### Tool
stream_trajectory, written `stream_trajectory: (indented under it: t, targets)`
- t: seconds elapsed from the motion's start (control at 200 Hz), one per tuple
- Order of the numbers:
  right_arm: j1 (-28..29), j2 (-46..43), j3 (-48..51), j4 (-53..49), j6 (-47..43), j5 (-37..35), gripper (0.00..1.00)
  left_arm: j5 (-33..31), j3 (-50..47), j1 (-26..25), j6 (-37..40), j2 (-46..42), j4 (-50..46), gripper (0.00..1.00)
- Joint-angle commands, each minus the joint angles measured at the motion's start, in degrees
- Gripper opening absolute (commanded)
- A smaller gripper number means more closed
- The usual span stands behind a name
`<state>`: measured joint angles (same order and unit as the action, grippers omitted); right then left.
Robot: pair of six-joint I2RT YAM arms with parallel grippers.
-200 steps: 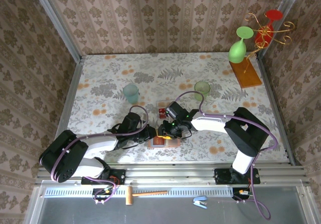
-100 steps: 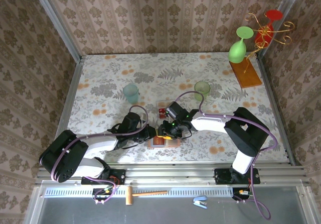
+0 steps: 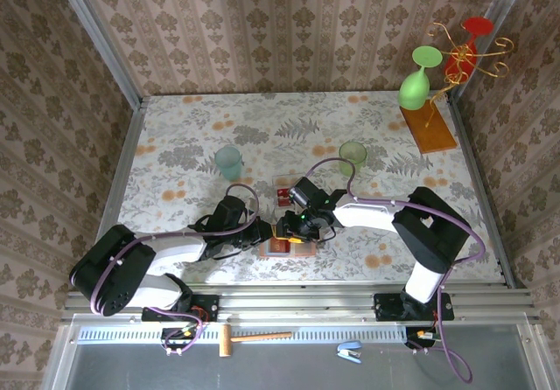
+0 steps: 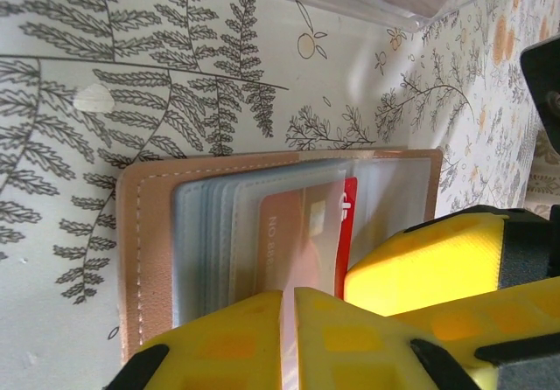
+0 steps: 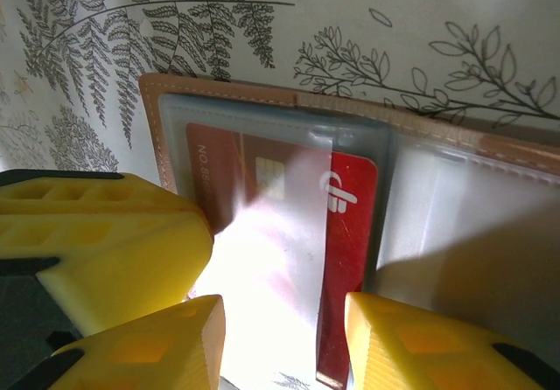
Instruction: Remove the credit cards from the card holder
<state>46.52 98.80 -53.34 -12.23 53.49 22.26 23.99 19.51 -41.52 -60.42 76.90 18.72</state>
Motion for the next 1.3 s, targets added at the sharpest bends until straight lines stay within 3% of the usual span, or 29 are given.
stream_trajectory:
  t: [0.0,0.425,1.005,1.295]
  targets:
    - [0.3,-1.8,-1.3,-4.5,-1.8,-3.4,0.42,-0.1,0.6,0.2,1.0,0.7,-0.5,0.12]
    - [0.3,-3.7,-0.9,-3.9,-2.1,-4.2,0.43,0.6,1.7,0.2,1.1,1.4,-0.8,0.12]
    - [-2.3,-7.0,5.3,4.3,0.0,-1.1,0.34,1.0,3.6,-0.1,0.8,-1.8,-3.2,0.11]
    - [-4.2,-7.6,8.3,7.8,0.8,0.9,0.31,-2.3,7.3,-2.7,5.1,-1.8,-13.8,0.09]
